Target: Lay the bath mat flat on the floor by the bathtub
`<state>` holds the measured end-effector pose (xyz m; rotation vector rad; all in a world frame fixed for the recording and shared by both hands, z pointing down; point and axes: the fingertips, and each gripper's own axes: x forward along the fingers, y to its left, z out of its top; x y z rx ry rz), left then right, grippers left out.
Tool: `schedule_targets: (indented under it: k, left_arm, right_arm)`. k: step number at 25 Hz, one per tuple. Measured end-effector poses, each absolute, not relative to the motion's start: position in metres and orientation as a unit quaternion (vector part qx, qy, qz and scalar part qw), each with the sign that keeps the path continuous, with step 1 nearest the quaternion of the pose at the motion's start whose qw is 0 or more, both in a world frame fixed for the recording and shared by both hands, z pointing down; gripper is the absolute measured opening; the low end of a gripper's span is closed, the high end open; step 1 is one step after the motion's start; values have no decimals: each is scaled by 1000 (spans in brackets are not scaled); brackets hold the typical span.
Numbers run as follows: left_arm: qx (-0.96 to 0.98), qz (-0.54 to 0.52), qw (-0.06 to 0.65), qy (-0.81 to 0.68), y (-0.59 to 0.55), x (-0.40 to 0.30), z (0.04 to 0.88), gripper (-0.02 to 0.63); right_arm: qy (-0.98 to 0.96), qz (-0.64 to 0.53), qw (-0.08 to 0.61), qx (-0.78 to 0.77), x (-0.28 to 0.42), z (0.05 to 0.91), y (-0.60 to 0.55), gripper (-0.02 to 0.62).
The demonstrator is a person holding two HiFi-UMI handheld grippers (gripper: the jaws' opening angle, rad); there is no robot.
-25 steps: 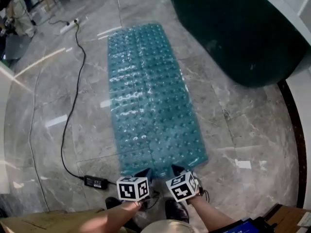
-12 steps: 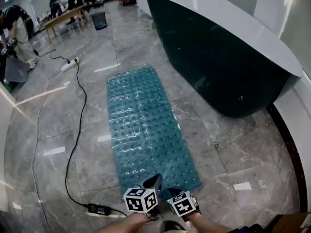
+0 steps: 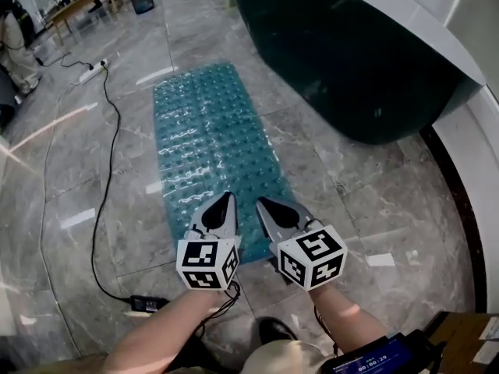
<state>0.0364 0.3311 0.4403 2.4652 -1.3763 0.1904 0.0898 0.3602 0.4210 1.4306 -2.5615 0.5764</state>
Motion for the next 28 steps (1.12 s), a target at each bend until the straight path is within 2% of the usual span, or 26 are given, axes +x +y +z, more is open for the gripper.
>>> schedule_targets:
  k: [4,7,15,28]
  left_arm:
    - [873,46,69,-481,313,47,391,5]
    - [875,36,43,-481,316,58,375,3]
    - [875,28,33,-482,321,73,361,5]
    - [873,28,39,-486,326,73,359,5]
  right_arm:
    - [-856,88,49,508,90,366,340,8]
    - [-851,55,50,519,87,355,336,8]
    - [-836,34,26,547,97,338,341,8]
    - [-835,32,34,548,98,342,343,8]
